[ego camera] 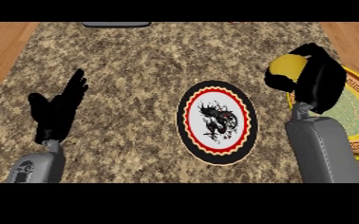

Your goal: Pick the lemon from the plate and place it in the plate

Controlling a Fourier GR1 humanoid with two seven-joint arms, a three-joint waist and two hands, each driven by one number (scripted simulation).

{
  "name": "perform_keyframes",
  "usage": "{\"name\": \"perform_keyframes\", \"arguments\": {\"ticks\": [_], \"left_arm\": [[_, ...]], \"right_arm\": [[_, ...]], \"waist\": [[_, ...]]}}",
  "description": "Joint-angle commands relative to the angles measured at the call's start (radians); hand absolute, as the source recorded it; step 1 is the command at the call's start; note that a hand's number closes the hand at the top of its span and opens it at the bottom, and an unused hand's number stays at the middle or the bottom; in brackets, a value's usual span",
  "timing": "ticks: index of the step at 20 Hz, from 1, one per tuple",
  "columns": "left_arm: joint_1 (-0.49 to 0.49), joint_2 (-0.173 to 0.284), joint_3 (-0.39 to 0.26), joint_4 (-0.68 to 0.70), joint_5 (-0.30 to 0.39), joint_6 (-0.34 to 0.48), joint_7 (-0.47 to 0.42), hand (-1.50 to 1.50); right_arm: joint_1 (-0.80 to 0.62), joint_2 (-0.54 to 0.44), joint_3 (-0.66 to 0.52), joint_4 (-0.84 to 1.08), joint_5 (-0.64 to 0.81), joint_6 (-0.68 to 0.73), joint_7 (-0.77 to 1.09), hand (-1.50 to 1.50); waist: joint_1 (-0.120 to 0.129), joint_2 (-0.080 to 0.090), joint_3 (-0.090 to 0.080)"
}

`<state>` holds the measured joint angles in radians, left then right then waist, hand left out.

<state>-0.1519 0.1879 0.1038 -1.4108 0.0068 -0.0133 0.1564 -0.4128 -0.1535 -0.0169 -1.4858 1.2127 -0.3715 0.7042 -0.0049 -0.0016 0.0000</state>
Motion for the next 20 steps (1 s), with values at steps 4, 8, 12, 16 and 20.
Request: {"name": "perform_keyframes", "arguments": {"ticks": [4,8,12,16,20], "left_arm": [[-0.001,-0.005,-0.002,-0.008,-0.004,-0.004,0.016,0.0],[-0.024,0.016,0.011,-0.018,0.003,-0.021,0.039,0.0],[-0.012,0.0,0.019,0.072,-0.009,-0.02,-0.075,0.0],[0.006,-0.06,-0.042,-0.049,-0.044,0.045,0.038,0.0],[0.013,0.023,0.018,-0.01,-0.006,-0.033,-0.012,0.0]], "right_arm": [[0.133,-0.094,-0.158,0.03,-0.147,-0.094,-0.124,1.5],[0.093,-0.195,-0.252,0.12,-0.275,-0.054,-0.229,1.5],[0.12,-0.286,-0.302,0.254,-0.322,-0.003,-0.319,1.5],[0.12,-0.312,-0.324,0.348,-0.426,0.097,-0.4,1.5],[0.121,-0.265,-0.386,0.495,-0.565,0.094,-0.537,-1.5]], "waist": [[0.003,0.002,0.0],[0.006,0.002,0.0],[0.007,0.004,0.0],[0.011,0.002,0.001],[0.014,0.004,0.001]]}}
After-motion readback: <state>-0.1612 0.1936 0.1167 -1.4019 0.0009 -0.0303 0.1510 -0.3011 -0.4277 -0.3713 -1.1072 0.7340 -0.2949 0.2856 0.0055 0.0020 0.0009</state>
